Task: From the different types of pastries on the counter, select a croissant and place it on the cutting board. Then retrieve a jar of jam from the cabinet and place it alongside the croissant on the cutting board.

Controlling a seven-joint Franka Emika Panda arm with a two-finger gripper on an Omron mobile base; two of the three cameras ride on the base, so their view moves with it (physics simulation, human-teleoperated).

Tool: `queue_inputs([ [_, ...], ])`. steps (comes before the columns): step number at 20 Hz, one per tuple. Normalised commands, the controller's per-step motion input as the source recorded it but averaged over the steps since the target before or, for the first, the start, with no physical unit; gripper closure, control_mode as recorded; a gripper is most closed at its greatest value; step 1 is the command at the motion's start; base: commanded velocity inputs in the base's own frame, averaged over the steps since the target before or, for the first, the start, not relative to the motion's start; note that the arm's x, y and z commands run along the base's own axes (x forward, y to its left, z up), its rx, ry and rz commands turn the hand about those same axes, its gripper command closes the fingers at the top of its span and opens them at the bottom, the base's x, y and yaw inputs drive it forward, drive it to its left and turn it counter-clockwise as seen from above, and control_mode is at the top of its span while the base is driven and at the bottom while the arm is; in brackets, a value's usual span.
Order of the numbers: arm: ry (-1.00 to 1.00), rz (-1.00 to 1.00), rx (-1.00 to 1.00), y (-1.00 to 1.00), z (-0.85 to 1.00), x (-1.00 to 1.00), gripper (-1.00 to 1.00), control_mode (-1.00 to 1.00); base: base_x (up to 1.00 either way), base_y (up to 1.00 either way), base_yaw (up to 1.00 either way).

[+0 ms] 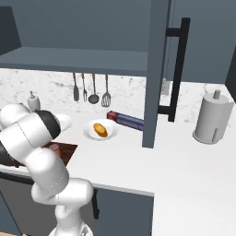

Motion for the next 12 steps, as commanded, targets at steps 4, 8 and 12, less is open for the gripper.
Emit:
queue_inputs([
  [4, 0.01, 0.00, 0.00, 0.00, 0.00, 0.00, 1.00, -1.00, 0.00, 0.00, 0.00],
  [8, 0.00, 0.00, 0.00, 0.00, 0.00, 0.00, 1.00, -1.00, 0.00, 0.00, 0.00],
  [12, 0.00, 0.00, 0.00, 0.00, 0.00, 0.00, 1.00, -1.00, 0.00, 0.00, 0.00],
])
